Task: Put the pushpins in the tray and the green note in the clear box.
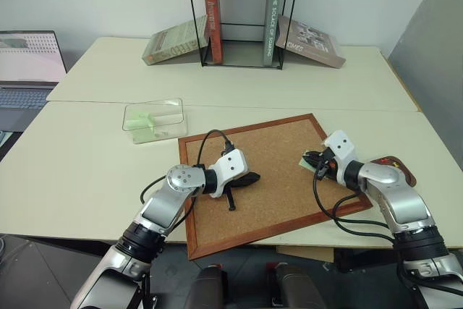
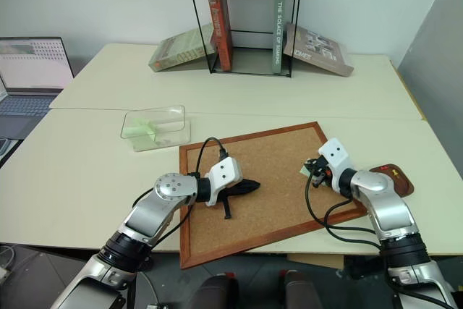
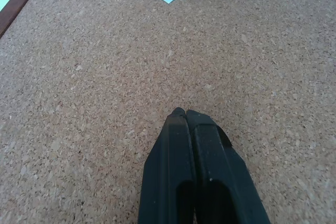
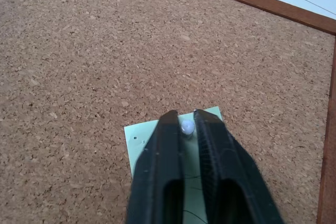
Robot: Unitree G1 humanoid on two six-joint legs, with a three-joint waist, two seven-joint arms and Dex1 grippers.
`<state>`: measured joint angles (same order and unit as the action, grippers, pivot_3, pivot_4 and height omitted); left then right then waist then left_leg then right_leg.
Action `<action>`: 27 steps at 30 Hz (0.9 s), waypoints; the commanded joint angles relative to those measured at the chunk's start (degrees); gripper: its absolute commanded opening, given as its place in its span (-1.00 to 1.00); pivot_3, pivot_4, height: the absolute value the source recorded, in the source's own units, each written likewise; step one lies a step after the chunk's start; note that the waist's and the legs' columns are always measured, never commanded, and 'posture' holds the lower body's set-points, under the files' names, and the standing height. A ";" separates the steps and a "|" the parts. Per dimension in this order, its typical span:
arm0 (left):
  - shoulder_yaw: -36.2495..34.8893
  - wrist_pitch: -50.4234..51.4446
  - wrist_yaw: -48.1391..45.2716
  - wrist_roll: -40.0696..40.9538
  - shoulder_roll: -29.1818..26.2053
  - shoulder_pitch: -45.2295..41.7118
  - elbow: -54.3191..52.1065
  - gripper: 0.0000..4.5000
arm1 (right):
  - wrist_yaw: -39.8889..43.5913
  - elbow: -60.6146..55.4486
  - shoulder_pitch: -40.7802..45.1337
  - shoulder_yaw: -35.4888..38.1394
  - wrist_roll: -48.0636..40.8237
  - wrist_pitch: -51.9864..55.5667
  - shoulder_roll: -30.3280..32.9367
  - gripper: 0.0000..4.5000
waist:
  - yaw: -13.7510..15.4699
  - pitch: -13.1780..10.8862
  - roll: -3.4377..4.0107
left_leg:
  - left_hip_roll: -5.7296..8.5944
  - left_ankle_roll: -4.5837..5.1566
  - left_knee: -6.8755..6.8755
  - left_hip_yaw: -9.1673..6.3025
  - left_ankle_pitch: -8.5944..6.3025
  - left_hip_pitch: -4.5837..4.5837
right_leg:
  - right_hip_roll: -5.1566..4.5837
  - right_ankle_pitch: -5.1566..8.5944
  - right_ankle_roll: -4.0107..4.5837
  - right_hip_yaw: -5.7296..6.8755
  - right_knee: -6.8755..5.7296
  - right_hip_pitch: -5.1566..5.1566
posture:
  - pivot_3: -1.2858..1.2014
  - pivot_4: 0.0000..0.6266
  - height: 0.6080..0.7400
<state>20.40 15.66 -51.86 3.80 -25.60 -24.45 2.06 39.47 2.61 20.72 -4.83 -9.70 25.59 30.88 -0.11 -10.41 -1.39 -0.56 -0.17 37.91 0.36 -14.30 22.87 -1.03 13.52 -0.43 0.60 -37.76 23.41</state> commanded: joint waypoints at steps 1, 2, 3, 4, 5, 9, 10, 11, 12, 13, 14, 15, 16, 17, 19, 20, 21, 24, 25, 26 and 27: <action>0.58 0.37 0.03 -1.68 -0.64 0.31 0.38 -1.00 | -0.18 -1.94 0.93 1.85 -0.84 0.00 -0.10 -0.99 | 0.00 0.00 0.00 | 0.00 0.00 0.00 0.00 0.00 0.00 | 0.00 0.00 0.00 0.00 0.00 0.00 | 0.03 -0.52 1.00; 0.61 0.39 0.01 -1.70 -0.64 0.34 0.43 -1.00 | -0.15 -2.20 1.00 1.97 -1.03 -0.01 -0.16 -0.99 | 0.00 0.00 0.00 | 0.00 0.00 0.00 0.00 0.00 0.00 | 0.00 0.00 0.00 0.00 0.00 0.00 | 0.03 -0.52 1.00; 0.61 0.48 -0.02 -1.67 -0.61 0.37 0.46 -1.00 | -0.12 -2.50 1.11 2.13 -1.24 0.01 -0.22 -0.99 | 0.00 0.00 0.00 | 0.00 0.00 0.00 0.00 0.00 0.00 | 0.00 0.00 0.00 0.00 0.00 0.00 | 0.03 -0.52 1.00; 0.48 0.51 0.03 -1.51 -0.47 0.41 0.48 -1.00 | -0.09 -2.82 1.22 2.30 -1.50 0.17 -0.27 -0.99 | 0.00 0.00 0.00 | 0.00 0.00 0.00 0.00 0.00 0.00 | 0.00 0.00 0.00 0.01 0.00 0.00 | 0.03 -0.52 1.00; 0.30 0.75 0.13 -1.22 -0.23 0.49 0.32 -1.00 | 0.04 -3.25 1.25 2.48 -1.84 0.44 -0.22 -0.99 | 0.00 0.00 0.00 | 0.00 0.00 0.00 0.00 0.00 0.00 | 0.00 0.00 0.00 0.01 0.00 0.00 | 0.03 -0.52 1.00; 0.20 1.01 0.18 -1.02 0.00 0.48 0.16 -1.00 | 0.33 -4.85 1.50 3.14 -3.16 1.94 -0.22 -0.99 | 0.00 0.00 0.00 | 0.00 0.00 0.00 0.00 0.00 0.00 | 0.00 0.00 0.00 0.00 0.00 0.00 | 0.03 -0.52 1.00; 0.25 1.04 0.20 -1.08 -0.01 0.51 0.11 -1.00 | 0.38 -5.24 1.50 3.36 -3.41 2.32 -0.19 -0.99 | 0.00 0.00 0.00 | 0.00 0.00 0.00 0.00 0.00 0.00 | 0.00 0.00 0.00 0.00 0.00 0.00 | 0.03 -0.52 1.00; 0.29 1.03 0.20 -1.13 -0.02 0.55 0.13 -1.00 | 0.39 -5.56 1.50 3.59 -3.60 2.61 -0.16 -0.99 | 0.00 0.00 0.00 | 0.00 0.00 0.00 0.00 0.00 0.01 | 0.00 0.00 0.00 0.00 0.00 0.00 | 0.03 -0.52 1.00; 0.31 0.98 0.21 -1.18 -0.04 0.58 0.19 -1.00 | 0.41 -5.84 1.47 3.75 -3.77 2.88 -0.07 -0.99 | 0.00 0.00 0.00 | 0.00 0.00 0.00 0.00 0.00 0.01 | 0.00 0.00 0.00 0.00 0.00 0.00 | 0.03 -0.52 1.00; 0.33 0.92 0.20 -1.22 -0.06 0.61 0.27 -1.00 | 0.40 -6.16 1.42 3.93 -3.92 3.19 0.01 -0.99 | 0.01 0.00 0.00 | 0.00 0.00 0.00 0.00 0.00 0.01 | 0.00 0.00 0.00 0.00 0.00 0.01 | 0.03 -0.52 1.00; 0.37 0.94 0.17 -1.25 -0.09 0.64 0.35 -1.00 | 0.34 -6.44 1.36 4.08 -4.07 3.44 0.07 -0.99 | 0.01 0.00 0.00 | 0.00 0.00 0.00 0.00 0.00 0.01 | 0.00 0.00 0.00 0.00 0.00 0.01 | 0.03 -0.52 1.00; 0.47 0.88 0.12 -1.33 -0.14 0.67 0.43 -1.00 | 0.26 -6.75 1.27 4.27 -4.22 3.71 0.11 -0.99 | 0.00 0.00 0.00 | 0.00 0.00 -0.01 0.01 0.00 0.02 | 0.00 0.00 0.00 0.00 0.00 0.01 | 0.03 -0.52 1.00; 0.54 0.84 0.09 -1.40 -0.16 0.70 0.49 -1.00 | 0.13 -6.99 1.20 4.42 -4.30 3.90 0.14 -0.99 | 0.01 0.00 0.00 | 0.00 0.00 -0.01 0.00 0.00 0.02 | 0.00 0.00 0.00 0.00 0.00 0.01 | 0.03 -0.52 1.00; 0.64 0.90 0.09 -1.44 -0.14 0.73 0.44 -1.00 | 0.05 -7.28 1.01 4.63 -4.37 4.03 0.28 -0.99 | -0.01 0.00 0.00 | 0.00 0.00 -0.01 0.00 0.00 0.01 | 0.00 0.00 0.00 0.00 0.00 0.01 | 0.03 -0.52 1.00; 0.79 0.88 0.10 -1.56 -0.06 0.70 0.49 -1.00 | 0.01 -7.89 0.59 5.05 -4.47 4.34 0.60 -0.99 | -0.04 0.00 0.00 | -0.01 0.00 0.00 0.01 0.00 0.00 | 0.00 0.00 0.00 0.00 0.00 0.01 | 0.03 -0.52 1.00; 0.83 0.86 0.09 -1.59 -0.03 0.67 0.54 -1.00 | 0.03 -8.18 0.41 5.27 -4.51 4.55 0.75 -0.99 | -0.05 0.00 0.00 | -0.01 0.00 0.00 0.00 0.00 0.00 | 0.00 0.00 0.00 0.00 0.00 0.01 | 0.03 -0.52 1.00; 0.87 0.81 0.06 -1.64 -0.02 0.63 0.63 -1.00 | 0.12 -8.58 0.22 5.49 -4.63 4.80 0.94 -0.99 | -0.05 0.00 0.00 | -0.01 0.00 0.00 0.00 0.00 0.00 | 0.00 0.00 0.00 0.00 0.00 0.01 | 0.03 -0.52 1.00; 0.96 0.82 0.05 -1.74 0.08 0.51 0.70 -1.00 | 0.23 -9.68 -0.05 6.39 -5.14 5.64 1.45 -0.99 | -0.04 0.00 0.00 | -0.01 0.00 0.00 0.00 0.00 0.00 | 0.00 0.00 0.00 0.01 -0.01 0.01 | 0.03 -0.52 1.00; 0.97 0.79 0.05 -1.76 0.10 0.47 0.77 -1.00 | 0.12 -10.06 -0.08 6.87 -5.41 5.97 1.66 -0.99 | -0.04 0.00 0.00 | -0.01 0.00 0.00 0.00 0.00 0.00 | 0.00 0.00 0.00 0.01 -0.01 0.01 | 0.03 -0.52 1.00; 1.02 0.78 0.08 -1.81 0.17 0.42 0.86 -1.00 | -0.04 -10.42 -0.11 7.59 -5.84 6.38 1.90 -0.99 | -0.02 0.00 0.00 | -0.01 0.00 0.00 0.00 0.00 0.00 | 0.00 0.00 0.00 0.00 -0.01 0.01 | 0.03 -0.52 1.00; 1.04 0.74 0.09 -1.84 0.22 0.39 0.94 -1.00 | -0.19 -10.74 -0.10 8.29 -6.27 6.81 2.10 -0.99 | -0.01 0.00 0.00 | -0.01 0.00 0.00 0.00 0.00 0.01 | 0.00 0.00 0.00 0.00 0.00 0.01 | 0.03 -0.52 1.00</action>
<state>20.32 15.80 -51.85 3.53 -25.40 -24.40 2.08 39.66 -4.97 20.47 -0.37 -14.25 31.40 31.51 -0.12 -10.41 -1.39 -0.56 -0.17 37.91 0.36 -14.30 22.88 -1.03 13.52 -0.43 0.60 -37.76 23.42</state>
